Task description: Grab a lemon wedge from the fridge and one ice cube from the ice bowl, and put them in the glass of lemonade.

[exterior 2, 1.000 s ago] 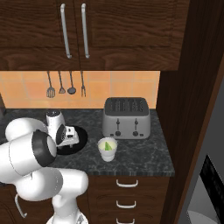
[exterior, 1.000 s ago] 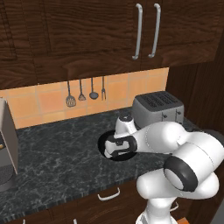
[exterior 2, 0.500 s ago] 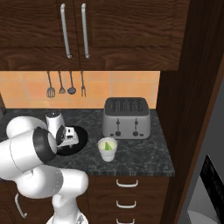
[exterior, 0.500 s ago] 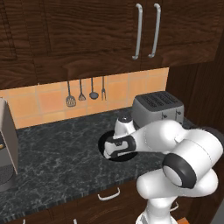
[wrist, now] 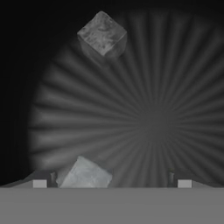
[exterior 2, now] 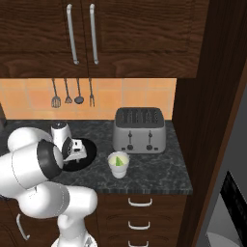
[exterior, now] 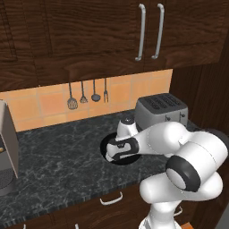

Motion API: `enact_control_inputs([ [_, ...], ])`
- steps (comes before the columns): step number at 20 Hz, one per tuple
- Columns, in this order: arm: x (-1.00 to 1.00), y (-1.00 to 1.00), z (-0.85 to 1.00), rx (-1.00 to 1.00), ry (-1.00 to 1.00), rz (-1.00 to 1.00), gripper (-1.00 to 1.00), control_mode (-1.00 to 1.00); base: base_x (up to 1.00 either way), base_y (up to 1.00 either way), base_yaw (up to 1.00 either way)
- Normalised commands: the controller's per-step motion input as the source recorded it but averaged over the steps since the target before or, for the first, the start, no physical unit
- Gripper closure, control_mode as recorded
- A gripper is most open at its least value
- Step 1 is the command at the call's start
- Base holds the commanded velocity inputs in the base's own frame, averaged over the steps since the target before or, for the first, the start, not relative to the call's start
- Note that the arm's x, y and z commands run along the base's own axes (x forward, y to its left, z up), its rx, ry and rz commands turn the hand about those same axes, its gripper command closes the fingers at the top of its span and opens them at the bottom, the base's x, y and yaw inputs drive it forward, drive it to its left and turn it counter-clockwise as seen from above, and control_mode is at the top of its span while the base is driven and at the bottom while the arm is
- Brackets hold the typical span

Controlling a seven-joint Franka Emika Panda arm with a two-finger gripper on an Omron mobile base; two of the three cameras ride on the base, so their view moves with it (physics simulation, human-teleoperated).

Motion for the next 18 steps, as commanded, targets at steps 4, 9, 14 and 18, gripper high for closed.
enact_control_inputs([
  [4, 0.00, 0.00, 0.00, 0.00, 0.00, 0.00, -1.00, -1.00, 0.00, 0.00, 0.00],
  [9, 0.00, 0.00, 0.00, 0.00, 0.00, 0.00, 1.00, -1.00, 0.00, 0.00, 0.00],
  [14, 0.00, 0.00, 0.00, 0.00, 0.00, 0.00, 1.00, -1.00, 0.00, 0.00, 0.00],
  [18, 0.00, 0.00, 0.00, 0.00, 0.00, 0.00, 1.00, -1.00, 0.00, 0.00, 0.00],
])
